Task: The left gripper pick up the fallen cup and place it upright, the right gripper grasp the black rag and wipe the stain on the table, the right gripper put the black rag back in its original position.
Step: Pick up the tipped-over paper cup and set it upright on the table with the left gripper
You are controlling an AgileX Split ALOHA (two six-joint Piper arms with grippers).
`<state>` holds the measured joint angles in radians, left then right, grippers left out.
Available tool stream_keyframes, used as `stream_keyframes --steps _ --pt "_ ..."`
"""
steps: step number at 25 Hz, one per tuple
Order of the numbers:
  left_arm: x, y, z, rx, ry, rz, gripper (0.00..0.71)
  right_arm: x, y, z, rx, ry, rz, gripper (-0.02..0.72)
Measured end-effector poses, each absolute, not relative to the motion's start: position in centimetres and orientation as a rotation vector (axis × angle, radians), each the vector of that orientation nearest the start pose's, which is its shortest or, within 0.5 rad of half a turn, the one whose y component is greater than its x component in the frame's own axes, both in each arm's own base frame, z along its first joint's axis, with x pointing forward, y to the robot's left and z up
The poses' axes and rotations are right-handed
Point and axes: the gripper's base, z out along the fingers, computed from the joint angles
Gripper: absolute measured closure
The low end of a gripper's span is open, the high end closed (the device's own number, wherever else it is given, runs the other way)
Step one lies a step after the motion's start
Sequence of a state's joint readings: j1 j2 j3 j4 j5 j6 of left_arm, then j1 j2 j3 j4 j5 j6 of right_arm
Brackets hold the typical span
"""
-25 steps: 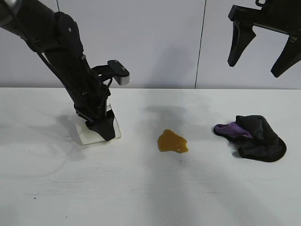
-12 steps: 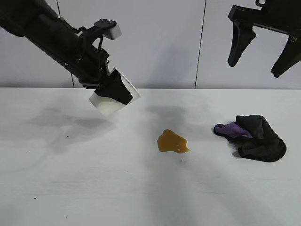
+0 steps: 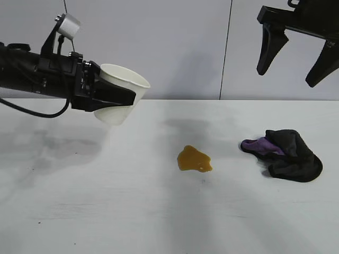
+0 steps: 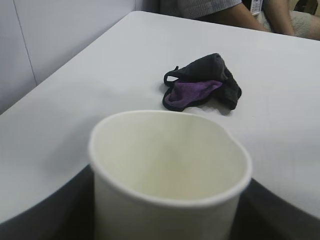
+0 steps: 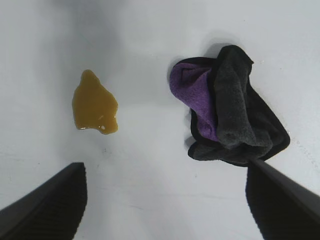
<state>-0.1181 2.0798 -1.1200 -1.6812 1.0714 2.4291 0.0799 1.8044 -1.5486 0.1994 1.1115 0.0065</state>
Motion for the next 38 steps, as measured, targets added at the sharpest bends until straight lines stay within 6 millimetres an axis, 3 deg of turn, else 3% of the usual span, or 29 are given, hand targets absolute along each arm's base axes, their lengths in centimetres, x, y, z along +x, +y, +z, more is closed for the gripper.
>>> stream_keyframes --steps 7,16,27,38 --pt "36.6 -12.2 14.0 1.248 1.473 -0.837 0.282 37.8 4.6 28.3 -0.015 2.844 0.291 0.104" --pt "38.4 -12.5 10.0 1.241 1.504 -0.884 0.285 37.8 4.6 28.3 -0.015 2.838 0.290 0.104" --pt "38.4 -11.9 6.9 1.250 1.532 -0.887 0.330 37.8 4.6 28.3 -0.015 2.836 0.289 0.104" --pt "38.5 -11.3 6.4 1.234 1.546 -0.880 0.332 37.9 4.6 28.3 -0.014 2.835 0.290 0.104"
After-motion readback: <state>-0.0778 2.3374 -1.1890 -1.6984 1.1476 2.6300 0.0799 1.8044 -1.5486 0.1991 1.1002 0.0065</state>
